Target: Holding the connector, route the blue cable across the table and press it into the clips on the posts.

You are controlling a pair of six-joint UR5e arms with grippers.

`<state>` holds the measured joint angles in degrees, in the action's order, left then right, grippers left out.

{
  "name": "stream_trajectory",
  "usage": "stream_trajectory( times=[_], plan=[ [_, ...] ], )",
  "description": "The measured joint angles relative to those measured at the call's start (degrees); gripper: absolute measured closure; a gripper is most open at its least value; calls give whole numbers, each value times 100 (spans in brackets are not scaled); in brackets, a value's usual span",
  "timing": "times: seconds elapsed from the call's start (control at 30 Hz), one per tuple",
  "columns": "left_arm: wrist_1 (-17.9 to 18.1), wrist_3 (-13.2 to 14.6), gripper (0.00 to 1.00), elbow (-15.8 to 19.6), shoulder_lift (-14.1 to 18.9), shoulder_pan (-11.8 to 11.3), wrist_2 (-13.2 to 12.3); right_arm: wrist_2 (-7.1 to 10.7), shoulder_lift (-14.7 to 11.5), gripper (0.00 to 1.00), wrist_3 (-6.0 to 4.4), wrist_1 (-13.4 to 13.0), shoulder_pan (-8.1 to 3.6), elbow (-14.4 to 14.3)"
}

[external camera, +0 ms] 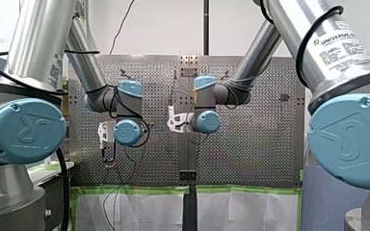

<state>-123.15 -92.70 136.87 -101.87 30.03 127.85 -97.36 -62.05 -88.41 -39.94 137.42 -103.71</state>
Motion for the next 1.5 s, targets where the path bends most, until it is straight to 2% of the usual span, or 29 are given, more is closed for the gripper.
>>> stream_trajectory(
  times=[0.23, 0.33, 0.57, 0.83, 0.97, 1.2, 1.33, 1.5],
  plan=[
    [-317, -43, 100, -261, 314, -130, 315, 288, -337, 100, -62, 338, 52, 224],
    [-461, -112, 100, -404, 457, -189, 459, 357, -424, 100, -133, 447, 98, 275],
    [-823, -245, 100, -730, 820, -335, 821, 414, -456, 100, -232, 608, 143, 424],
    [-1212, -281, 100, -821, 1209, -514, 1185, 477, -424, 100, -356, 926, 154, 794],
    [-1413, -270, 100, -876, 1411, -584, 1134, 533, -280, 100, -381, 1102, 167, 991],
    [-1739, -214, 100, -940, 1691, -658, 845, 567, -76, 100, -393, 1420, 259, 1321],
    [-1957, -99, 100, -943, 1636, -697, 629, 571, -60, 100, -412, 1586, 331, 1489],
    [-2103, -22, 100, -956, 1516, -784, 526, 566, -59, 100, -428, 1814, 403, 1717]
  ],
)
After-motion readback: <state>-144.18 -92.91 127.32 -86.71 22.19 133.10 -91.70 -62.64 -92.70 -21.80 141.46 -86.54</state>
